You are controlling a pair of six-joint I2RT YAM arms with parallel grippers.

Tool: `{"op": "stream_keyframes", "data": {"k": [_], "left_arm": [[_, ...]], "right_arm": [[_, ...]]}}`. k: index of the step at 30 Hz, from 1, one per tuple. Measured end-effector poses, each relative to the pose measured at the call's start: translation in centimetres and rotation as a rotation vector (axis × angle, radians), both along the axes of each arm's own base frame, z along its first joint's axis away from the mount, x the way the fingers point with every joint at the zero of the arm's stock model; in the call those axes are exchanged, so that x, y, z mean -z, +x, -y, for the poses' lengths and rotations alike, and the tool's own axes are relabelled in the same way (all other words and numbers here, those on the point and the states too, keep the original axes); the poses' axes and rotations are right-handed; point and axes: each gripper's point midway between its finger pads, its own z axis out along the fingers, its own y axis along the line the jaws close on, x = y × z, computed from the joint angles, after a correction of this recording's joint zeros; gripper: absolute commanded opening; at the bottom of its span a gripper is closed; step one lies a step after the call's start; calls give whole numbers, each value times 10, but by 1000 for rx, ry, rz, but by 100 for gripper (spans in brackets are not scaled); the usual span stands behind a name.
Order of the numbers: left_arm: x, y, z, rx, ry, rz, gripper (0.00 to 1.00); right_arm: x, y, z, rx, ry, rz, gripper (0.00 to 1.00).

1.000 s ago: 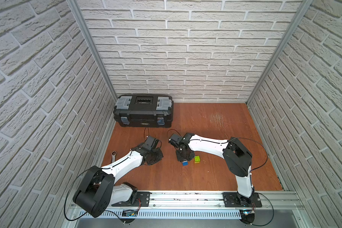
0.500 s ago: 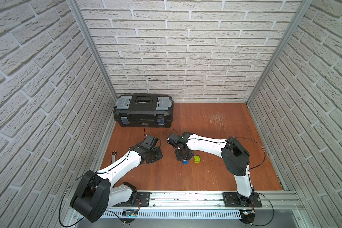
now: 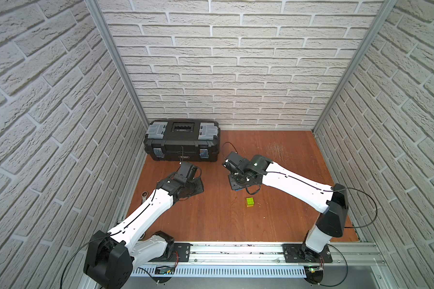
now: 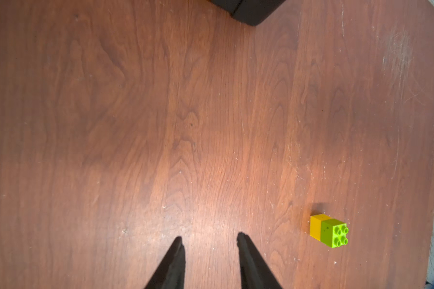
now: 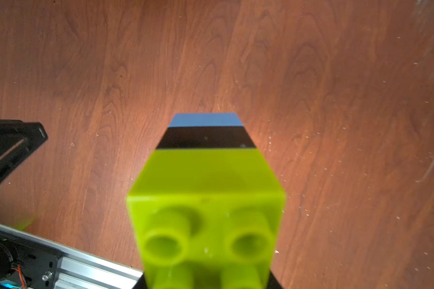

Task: Assemble the number 4 with lego
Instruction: Pick up the lego brick from the center of the board, then assemble the lego brick with the lego brick.

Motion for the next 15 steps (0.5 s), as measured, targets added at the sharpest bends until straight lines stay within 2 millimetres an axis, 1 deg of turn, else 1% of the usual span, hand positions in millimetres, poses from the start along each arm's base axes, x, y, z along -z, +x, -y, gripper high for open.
{"op": "stream_keyframes", "data": {"k": [3,6,8,11,15], "left_arm": [[0,1,-1,10,7,4,38],[2,1,1,17,10,1,37],[5,2,6,31,12,-4,38],[9,1,21,66,6,-5,37],[18,-1,45,114,-6,-13,37]], "right_arm": [[1,-12,25,19,-42,8,2],[11,-25,48,33,-92,-4,2],[17,-34,63,37,-119,-10,2],[24,-45,83,54,-138,-15,2],[29,-51,101,78,-142,-20,2]]}}
